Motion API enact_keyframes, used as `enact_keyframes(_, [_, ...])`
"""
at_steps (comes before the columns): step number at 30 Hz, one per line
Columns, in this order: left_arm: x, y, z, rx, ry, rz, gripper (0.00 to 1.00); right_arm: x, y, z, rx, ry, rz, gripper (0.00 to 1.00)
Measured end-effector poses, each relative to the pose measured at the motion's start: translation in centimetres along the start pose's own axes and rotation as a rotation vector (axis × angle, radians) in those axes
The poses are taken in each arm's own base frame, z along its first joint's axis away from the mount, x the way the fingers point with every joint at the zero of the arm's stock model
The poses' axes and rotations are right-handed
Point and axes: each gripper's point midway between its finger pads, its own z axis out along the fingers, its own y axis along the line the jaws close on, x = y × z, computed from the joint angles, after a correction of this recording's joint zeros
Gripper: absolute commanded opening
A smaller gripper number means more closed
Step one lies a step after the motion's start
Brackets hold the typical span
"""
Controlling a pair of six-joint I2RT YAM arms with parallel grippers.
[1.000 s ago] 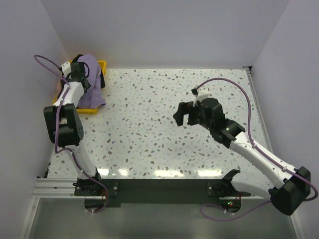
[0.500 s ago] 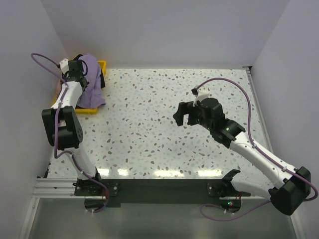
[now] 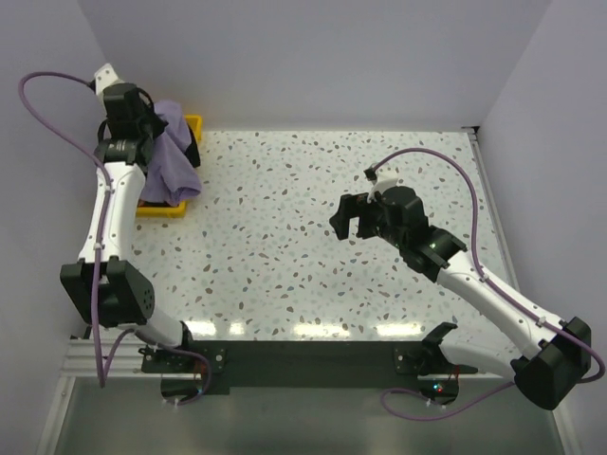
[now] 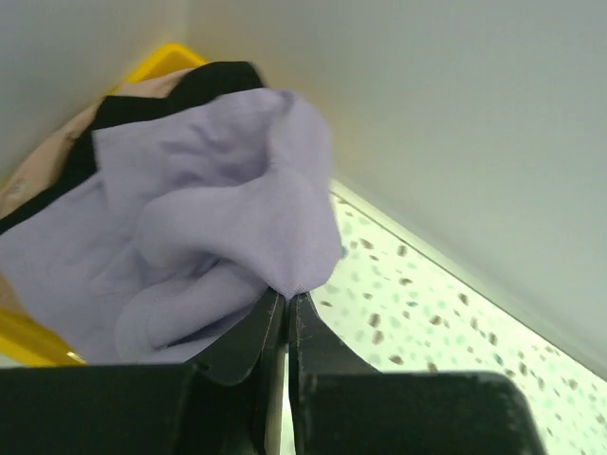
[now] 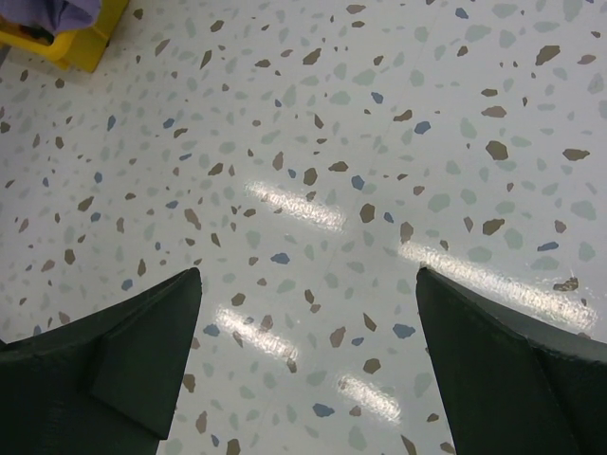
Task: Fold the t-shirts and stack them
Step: Grab the tshirt from the pile, then move the tshirt to the center of the board
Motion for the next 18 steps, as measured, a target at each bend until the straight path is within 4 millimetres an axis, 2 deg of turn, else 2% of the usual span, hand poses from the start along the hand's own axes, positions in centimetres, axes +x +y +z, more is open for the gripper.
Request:
enact_keyframes(2, [-0.6, -2.8, -2.3, 0.086, -0.015, 0.015, 0.0, 0.0, 0.0, 0.0, 0.001, -0.001, 0.0, 0.99])
enact_keyframes(4, [-0.6, -6.5, -4.8, 0.187, -0.022, 0.04, 0.0, -0.2, -0.1, -0.1, 0.007, -0.004, 0.0, 0.99])
enact_keyframes(7, [0.7, -11.9, -8.8, 0.342, -0.005, 0.073, 0.0, -0.8, -0.2, -0.2, 0.021, -0.02, 0.0, 0.99])
enact_keyframes(8, [1.3, -13.1, -9.8, 0.376, 0.002, 0.081, 0.0, -0.9, -0.3, -0.2, 0.024, -0.025, 0.001, 0.99])
enact_keyframes(11, [4.3, -17.6, -13.7, 0.506, 0.05, 0.119, 0.0, -1.5, -0.6, -0.7, 0.046, -0.045, 0.001, 0.99])
enact_keyframes(15, [10.4, -22.7, -17.9, 0.648, 0.15, 0.187, 0.0, -2.2, -1.4, -1.4, 0.09, -0.077, 0.004, 0.99])
enact_keyframes(18, [17.3, -26.4, -19.3, 0.724, 0.256, 0.248, 0.0, -2.8, -2.2, -2.1, 0.137, -0.1, 0.008, 0.99])
